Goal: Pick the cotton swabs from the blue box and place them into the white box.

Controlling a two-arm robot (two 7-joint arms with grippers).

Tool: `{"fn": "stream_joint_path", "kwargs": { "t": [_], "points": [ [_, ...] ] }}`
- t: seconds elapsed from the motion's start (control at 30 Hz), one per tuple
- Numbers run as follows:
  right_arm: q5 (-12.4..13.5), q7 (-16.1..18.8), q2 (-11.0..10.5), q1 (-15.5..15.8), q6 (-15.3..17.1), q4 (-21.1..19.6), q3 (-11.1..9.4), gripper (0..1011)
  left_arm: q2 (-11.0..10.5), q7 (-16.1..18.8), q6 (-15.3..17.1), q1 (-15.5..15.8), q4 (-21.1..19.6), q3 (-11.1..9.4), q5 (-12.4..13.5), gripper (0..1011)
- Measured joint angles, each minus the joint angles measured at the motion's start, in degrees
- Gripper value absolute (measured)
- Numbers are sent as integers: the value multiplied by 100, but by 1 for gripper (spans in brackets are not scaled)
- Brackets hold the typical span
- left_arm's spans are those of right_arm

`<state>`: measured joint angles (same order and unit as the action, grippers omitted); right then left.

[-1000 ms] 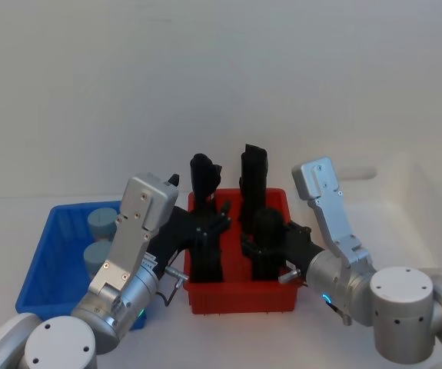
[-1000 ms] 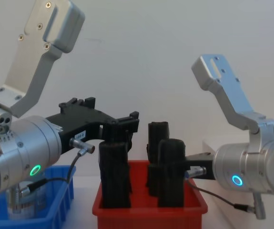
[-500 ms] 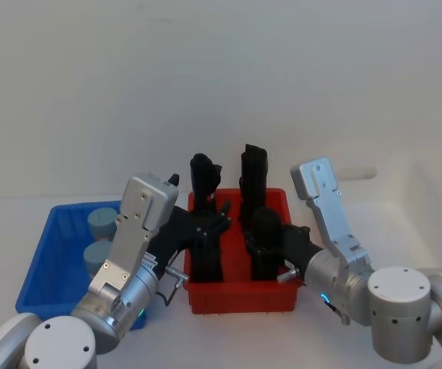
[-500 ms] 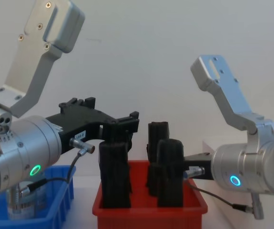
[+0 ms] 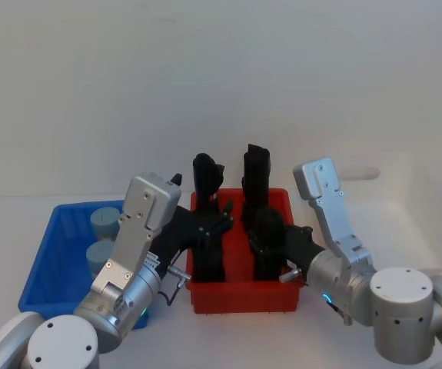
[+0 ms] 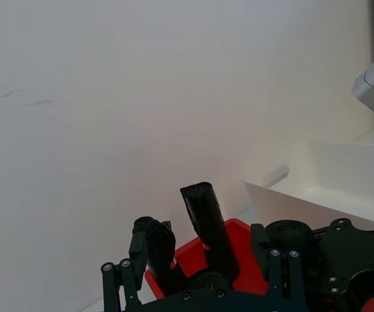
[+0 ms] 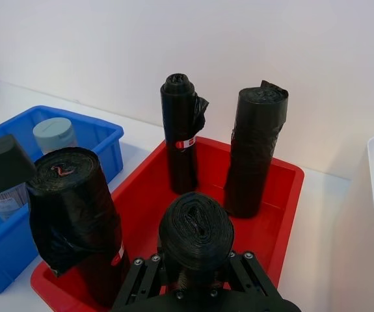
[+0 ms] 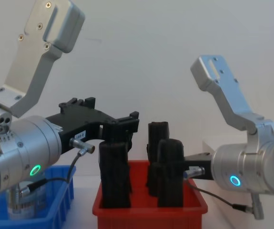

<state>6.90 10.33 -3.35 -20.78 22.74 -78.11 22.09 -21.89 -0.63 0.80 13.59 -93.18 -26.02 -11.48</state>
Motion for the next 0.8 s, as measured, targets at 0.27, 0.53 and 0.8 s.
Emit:
{"fn": "stream_joint_path", "kwargs": {
  "t": [0.27,0.53,0.8],
  "points": [
    [141,-163,-56,105,-129,-184,-57,364,0,0,0,0,0,0,0,1004],
    [371,-414,-120,221,-395,-524,-153,365,0,0,0,0,0,0,0,1004],
    [504,-660,-191,292,-707,-900,-265,364,0,0,0,0,0,0,0,1004]
  ]
}}
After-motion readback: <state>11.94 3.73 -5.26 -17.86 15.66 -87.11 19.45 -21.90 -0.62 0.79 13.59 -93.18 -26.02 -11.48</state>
